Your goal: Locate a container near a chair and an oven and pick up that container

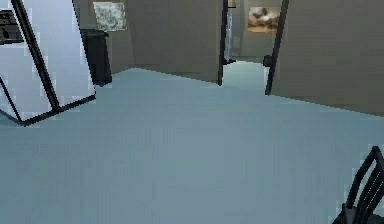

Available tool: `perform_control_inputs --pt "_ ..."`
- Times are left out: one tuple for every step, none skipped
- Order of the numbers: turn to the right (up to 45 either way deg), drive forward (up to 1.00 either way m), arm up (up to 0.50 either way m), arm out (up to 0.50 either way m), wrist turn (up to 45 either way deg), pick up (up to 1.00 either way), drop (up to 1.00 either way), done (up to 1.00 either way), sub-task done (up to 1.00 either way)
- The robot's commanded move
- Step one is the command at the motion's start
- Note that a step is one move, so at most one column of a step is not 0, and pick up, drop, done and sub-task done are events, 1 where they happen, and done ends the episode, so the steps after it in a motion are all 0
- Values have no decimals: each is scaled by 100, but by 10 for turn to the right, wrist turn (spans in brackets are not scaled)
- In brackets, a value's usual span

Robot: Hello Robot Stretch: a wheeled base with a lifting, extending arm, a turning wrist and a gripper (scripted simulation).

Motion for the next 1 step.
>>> perform_control_inputs --pt "0 0 0 0 0 0 0 100 0"
